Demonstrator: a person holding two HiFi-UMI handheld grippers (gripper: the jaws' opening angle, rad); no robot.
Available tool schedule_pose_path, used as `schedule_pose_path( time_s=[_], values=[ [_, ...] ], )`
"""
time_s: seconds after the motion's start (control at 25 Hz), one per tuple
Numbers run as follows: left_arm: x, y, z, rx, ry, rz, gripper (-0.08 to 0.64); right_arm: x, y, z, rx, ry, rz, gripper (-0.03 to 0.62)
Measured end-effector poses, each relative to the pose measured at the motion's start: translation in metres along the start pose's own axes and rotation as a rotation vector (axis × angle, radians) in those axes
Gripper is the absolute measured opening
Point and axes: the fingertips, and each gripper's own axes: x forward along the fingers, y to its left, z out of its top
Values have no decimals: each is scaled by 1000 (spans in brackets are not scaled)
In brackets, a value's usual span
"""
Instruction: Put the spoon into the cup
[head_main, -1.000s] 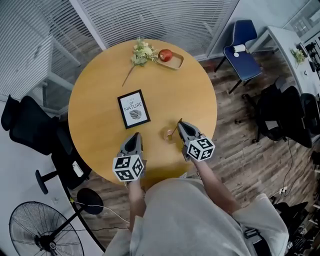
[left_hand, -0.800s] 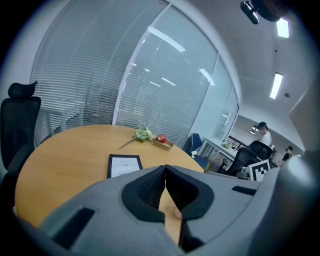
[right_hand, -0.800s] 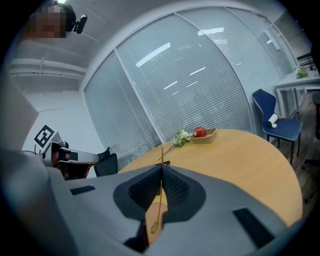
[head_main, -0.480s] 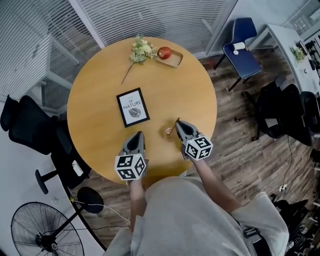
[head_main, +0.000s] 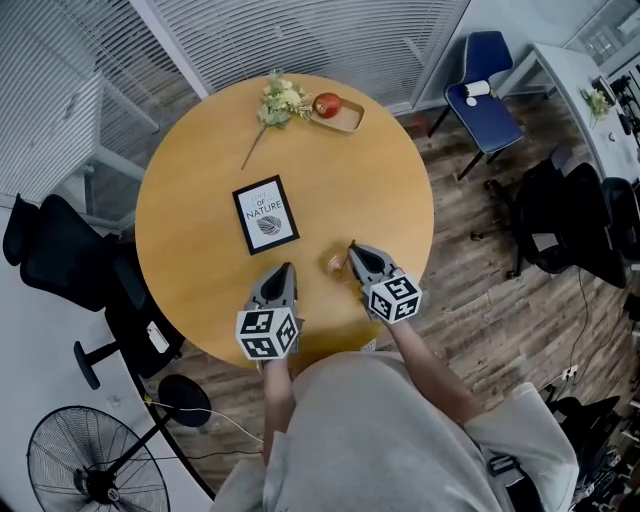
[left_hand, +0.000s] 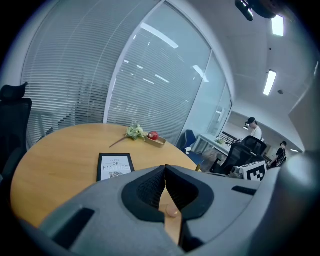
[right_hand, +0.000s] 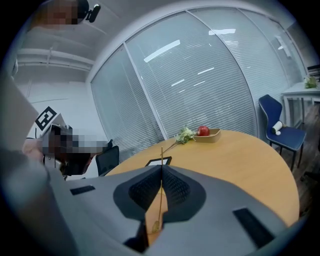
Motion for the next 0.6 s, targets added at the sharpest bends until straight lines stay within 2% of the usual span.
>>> schedule_pose_path(
  time_s=[0.6],
  values=[
    [9, -24, -6, 39, 26, -53, 9, -14, 4, -19, -83, 71, 16, 5]
  ],
)
